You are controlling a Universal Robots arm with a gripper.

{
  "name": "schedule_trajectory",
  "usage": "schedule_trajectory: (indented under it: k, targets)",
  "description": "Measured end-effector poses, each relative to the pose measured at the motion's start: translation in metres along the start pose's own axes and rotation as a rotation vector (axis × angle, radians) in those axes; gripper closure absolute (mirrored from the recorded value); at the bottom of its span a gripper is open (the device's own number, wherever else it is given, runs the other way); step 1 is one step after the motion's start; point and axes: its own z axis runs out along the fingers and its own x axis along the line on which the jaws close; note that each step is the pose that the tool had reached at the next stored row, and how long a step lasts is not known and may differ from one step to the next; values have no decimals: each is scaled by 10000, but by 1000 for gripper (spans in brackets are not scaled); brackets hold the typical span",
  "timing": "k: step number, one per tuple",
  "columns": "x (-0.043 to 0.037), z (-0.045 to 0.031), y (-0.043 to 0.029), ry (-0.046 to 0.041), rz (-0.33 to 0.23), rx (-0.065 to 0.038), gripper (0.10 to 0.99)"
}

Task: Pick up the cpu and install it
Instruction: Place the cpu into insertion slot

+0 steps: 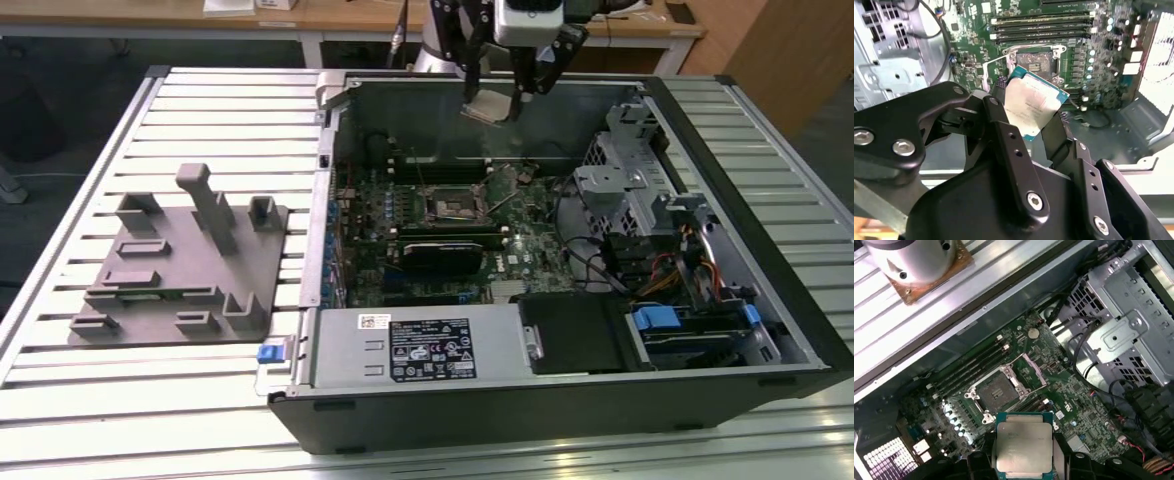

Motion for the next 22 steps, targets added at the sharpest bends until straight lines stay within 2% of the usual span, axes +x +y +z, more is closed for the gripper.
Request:
schedule_trajectory:
  k: [22]
  targets:
    - [0, 57, -4, -300, 4097, 9, 549]
